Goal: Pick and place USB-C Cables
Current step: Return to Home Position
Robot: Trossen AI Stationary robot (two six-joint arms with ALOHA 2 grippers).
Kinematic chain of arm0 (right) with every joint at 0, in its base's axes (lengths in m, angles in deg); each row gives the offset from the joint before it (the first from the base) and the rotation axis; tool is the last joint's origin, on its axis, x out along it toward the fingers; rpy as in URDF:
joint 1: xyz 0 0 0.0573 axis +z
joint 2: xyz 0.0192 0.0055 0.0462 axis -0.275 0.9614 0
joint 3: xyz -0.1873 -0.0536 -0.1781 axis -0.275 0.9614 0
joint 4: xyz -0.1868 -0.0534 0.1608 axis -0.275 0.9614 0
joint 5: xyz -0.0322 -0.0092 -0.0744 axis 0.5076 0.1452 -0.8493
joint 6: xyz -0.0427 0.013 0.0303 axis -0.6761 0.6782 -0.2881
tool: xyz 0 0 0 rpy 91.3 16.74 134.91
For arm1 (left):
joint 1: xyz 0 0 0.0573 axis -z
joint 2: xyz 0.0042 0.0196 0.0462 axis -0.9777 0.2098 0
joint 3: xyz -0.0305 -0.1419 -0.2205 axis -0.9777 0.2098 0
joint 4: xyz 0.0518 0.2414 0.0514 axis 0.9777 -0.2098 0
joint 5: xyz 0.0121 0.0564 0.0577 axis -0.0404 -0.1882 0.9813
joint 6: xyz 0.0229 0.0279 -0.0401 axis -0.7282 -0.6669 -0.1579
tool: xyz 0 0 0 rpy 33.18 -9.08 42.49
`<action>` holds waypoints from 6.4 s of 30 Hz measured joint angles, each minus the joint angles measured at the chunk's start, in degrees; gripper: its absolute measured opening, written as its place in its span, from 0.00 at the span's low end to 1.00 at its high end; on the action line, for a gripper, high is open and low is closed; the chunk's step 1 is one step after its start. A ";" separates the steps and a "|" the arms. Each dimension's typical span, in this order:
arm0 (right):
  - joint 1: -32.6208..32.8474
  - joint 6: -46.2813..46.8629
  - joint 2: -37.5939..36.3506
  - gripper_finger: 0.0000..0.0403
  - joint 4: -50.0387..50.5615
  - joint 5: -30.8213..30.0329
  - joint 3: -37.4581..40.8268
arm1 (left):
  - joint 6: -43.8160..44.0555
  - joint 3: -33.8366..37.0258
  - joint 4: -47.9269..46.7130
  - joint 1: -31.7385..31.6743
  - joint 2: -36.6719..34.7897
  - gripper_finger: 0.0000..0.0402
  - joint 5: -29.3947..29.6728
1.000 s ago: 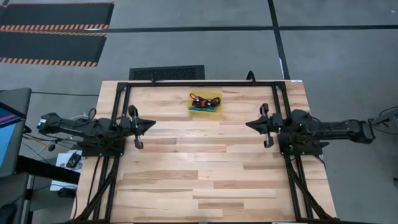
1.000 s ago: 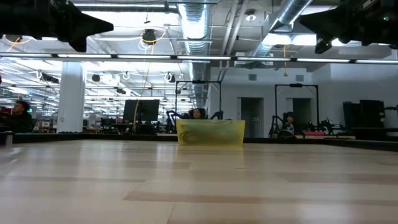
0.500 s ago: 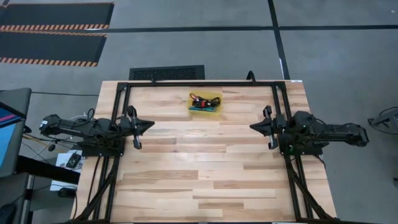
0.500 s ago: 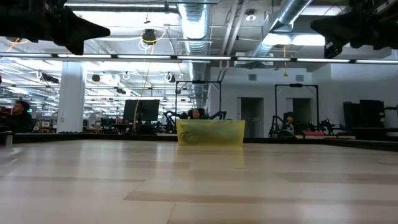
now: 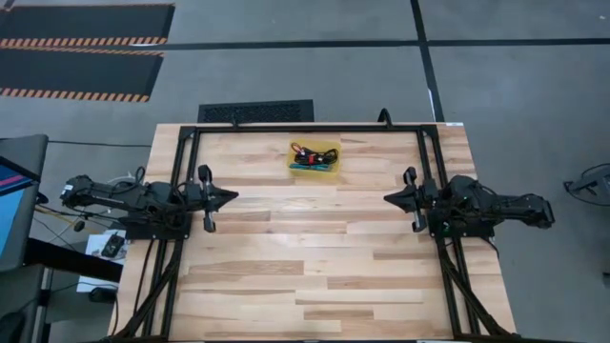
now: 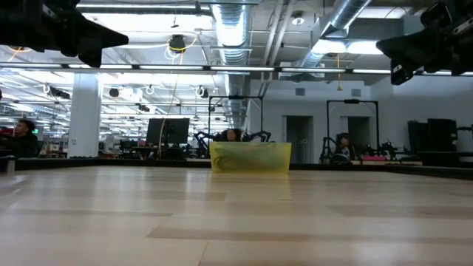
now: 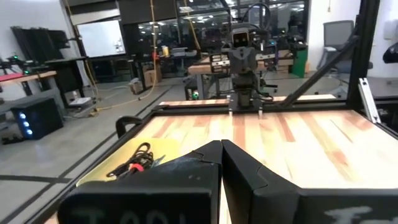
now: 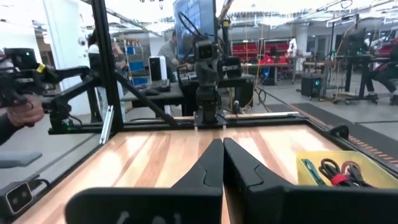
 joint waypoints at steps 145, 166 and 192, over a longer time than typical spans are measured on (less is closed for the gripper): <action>1.14 1.33 0.01 0.08 4.83 -4.70 2.12 | 2.64 8.72 -0.50 -0.04 -4.44 0.00 -8.23; 1.14 1.33 0.00 0.08 4.83 -4.70 2.12 | 2.66 8.74 -0.50 -0.04 -4.42 0.00 -8.23; 1.16 1.33 0.02 0.08 4.81 -4.72 2.12 | 2.64 8.72 -0.52 -0.04 -4.42 0.00 -8.23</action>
